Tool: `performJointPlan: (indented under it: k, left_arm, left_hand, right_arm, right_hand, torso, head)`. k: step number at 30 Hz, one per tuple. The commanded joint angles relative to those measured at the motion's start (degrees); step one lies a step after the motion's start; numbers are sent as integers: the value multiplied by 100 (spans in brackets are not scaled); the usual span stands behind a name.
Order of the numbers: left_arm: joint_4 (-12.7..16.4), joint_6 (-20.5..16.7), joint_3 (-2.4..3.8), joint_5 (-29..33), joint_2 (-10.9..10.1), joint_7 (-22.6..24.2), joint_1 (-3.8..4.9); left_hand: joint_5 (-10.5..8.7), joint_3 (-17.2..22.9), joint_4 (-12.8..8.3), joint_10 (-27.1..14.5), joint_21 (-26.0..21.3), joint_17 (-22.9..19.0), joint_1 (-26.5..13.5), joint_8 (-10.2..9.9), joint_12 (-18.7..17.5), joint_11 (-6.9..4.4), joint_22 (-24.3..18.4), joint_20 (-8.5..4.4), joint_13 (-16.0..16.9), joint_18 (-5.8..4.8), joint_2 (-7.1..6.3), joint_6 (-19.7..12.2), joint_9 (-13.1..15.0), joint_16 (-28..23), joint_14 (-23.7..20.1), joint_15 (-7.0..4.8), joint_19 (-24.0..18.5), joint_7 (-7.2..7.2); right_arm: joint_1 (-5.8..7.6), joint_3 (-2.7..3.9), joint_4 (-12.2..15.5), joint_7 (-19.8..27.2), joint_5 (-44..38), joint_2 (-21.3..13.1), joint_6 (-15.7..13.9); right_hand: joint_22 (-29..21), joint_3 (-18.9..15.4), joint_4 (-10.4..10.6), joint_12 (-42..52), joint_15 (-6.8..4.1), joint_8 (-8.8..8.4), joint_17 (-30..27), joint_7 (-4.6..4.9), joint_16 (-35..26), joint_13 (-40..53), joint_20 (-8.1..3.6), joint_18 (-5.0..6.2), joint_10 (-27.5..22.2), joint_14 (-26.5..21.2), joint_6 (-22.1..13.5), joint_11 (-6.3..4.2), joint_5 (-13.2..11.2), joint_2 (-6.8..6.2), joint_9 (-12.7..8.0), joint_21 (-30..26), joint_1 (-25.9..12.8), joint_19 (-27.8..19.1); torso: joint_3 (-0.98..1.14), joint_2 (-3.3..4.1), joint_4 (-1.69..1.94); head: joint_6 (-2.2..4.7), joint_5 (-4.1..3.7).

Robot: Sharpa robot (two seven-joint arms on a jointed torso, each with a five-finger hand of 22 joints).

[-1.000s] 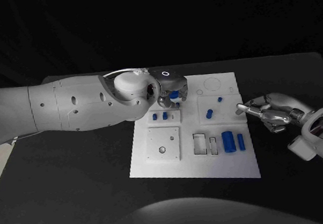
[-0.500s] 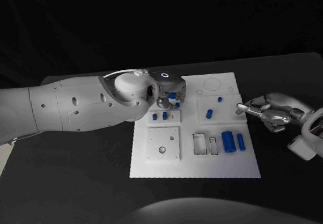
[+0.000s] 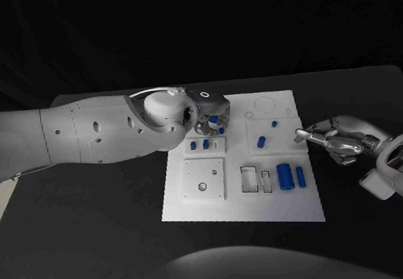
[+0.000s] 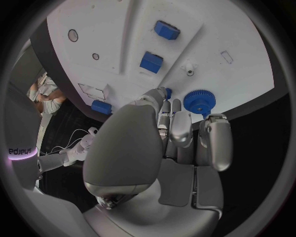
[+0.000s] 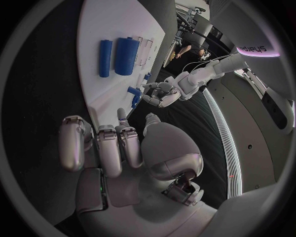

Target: Assemble the parts on the task board

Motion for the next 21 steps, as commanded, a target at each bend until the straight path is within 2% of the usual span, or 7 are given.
performJointPlan:
  k: [1, 15, 21]
  left_arm:
    - [-20, 2, 5, -91, 27, 1, -9]
    - [-50, -79, 5, -50, 51, 13, -42]
    - [-66, -77, 5, -35, 63, 11, -50]
  left_hand:
    - [15, 27, 1, 48, -17, -13, 52, -10, 21, 2, 1209, -30, 8, -4, 2, -13, -7, -30, -45, -16, 198, -32]
    - [-21, 98, 6, 81, -58, -99, 24, -13, 64, 4, 1198, -28, 17, 4, 13, -34, -44, -85, -95, -5, 180, -63]
    - [-27, 110, 6, 88, -66, -115, 16, -20, 72, 11, 1196, -27, 18, 5, 10, -53, -55, -93, -103, -2, 176, -82]
  right_arm:
    - [-3, -2, 3, 33, -15, 6, 68]
    - [-3, -2, -22, -31, -14, 5, 102]
    - [-3, -2, -34, -48, -14, 16, 115]
  right_hand:
    - [1080, -39, 1, 22, -21, 23, 1510, -2, 20, 1508, -12, 20, 596, 598, 31, -9, -21, -39, -10, 12, -16, 27]
    - [1081, -42, -1, 22, -21, 24, 1510, -2, 20, 1508, -12, 19, 596, 598, 32, -9, -17, -40, -10, 14, -15, 29]
    - [1079, -42, -2, 22, -21, 25, 1510, -2, 20, 1508, -12, 21, 596, 598, 33, -9, -16, -39, -11, 10, -14, 25]
  torso:
    - [1, -1, -7]
    - [5, -5, 3]
    - [2, -7, -4]
  head:
    - [0, 12]
    - [0, 3]
    - [0, 16]
